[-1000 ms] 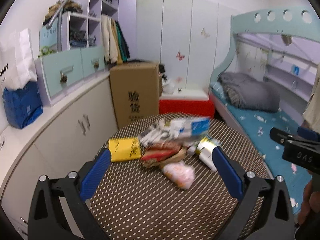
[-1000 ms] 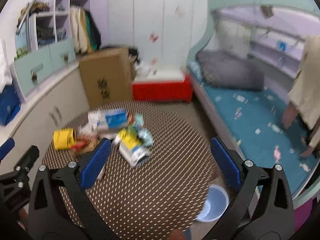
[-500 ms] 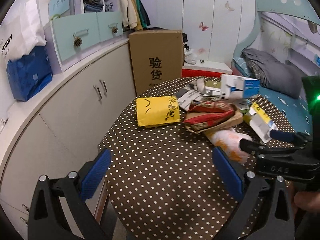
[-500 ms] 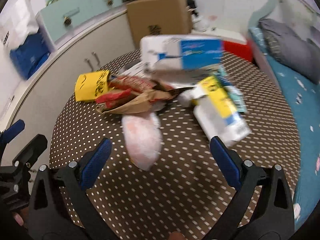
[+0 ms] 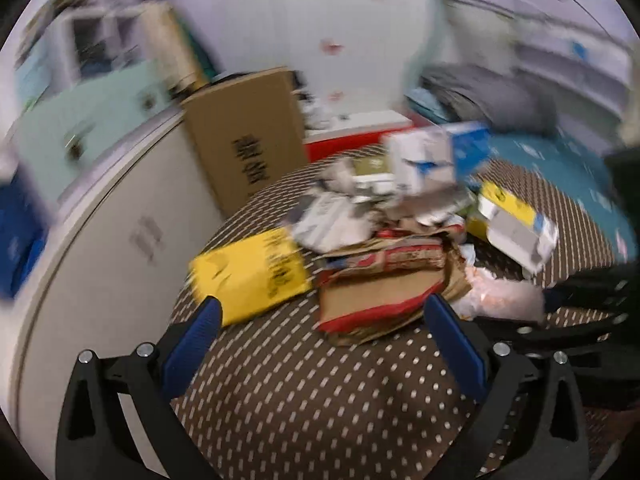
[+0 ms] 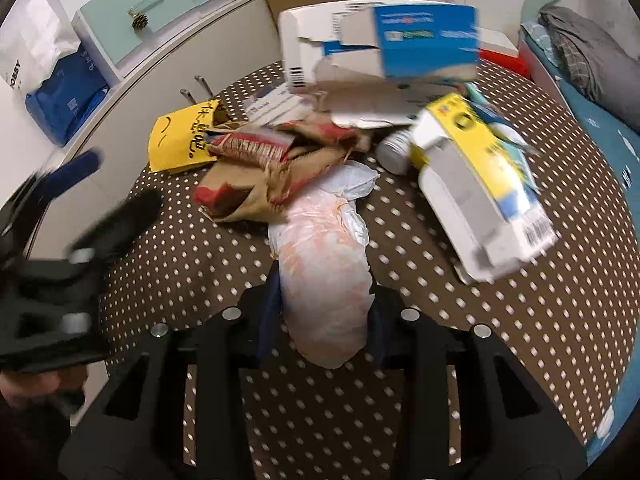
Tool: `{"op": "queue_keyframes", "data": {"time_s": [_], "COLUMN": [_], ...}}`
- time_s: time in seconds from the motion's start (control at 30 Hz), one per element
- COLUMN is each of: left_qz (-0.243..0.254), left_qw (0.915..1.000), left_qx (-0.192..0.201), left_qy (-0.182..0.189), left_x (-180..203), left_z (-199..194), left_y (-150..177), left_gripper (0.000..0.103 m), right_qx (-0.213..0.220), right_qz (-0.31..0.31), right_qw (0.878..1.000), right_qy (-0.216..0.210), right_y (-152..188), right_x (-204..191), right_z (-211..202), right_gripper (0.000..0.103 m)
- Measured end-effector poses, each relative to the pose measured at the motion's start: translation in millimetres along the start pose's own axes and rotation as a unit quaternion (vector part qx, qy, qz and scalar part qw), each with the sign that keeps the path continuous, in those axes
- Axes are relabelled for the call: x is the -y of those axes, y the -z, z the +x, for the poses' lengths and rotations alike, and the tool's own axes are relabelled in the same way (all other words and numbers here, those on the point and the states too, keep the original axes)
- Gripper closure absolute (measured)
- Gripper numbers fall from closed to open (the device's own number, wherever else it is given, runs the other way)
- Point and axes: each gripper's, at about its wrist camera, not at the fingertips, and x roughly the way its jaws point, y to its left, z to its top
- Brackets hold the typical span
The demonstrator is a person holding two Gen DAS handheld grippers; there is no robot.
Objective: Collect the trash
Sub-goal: 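Grasp the white plastic bag with the right tool while the left tool grasps the snack wrapper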
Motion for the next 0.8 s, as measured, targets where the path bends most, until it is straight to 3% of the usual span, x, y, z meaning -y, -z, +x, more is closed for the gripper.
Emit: {"op": "queue_keyframes", "data": {"time_s": [0.17,0.27,0.43,0.53,0.6,0.7,0.73,0.8], "left_qz": [0.114,0.162,0.266,0.290,0.286,0.269,0.257,0.224], "left_qw": [0.9935,0.9867,0.9639,0.9565,0.9578,0.9629,0.9662,0.9743], "left_qx": [-0.006,0.003,0.004,-0.002,-0.009,-0.013,-0.018,-0.025], "left_qy": [-0.004,0.015,-0.017,-0.034,-0.022,-0.016,-0.001,0.008], "left_x": [29,42,72,78,77,73,70,62], "left_z": [22,21,33,45,46,44,42,37], "left_y": [1,4,14,13,8,3,1,-3], "left_gripper": [0.004,0.004,0.004,0.007,0.022,0.033,0.055,0.055], "right_qx": [0.002,0.007,0.018,0.024,0.029,0.034,0.035,0.041], "right_qz": [0.015,0.029,0.046,0.054,0.056,0.062,0.063,0.064], "right_qw": [1.000,0.999,0.998,0.998,0.998,0.997,0.997,0.997], "right_qy": [0.021,0.016,0.025,0.025,0.025,0.020,0.018,0.011], "right_y": [10,17,26,30,34,37,37,41], "right_x": [16,26,38,45,49,50,50,51], "right_z": [-15,-27,-42,-50,-58,-64,-65,-72], "right_gripper": [0.067,0.067,0.067,0.067,0.067,0.067,0.067,0.067]}}
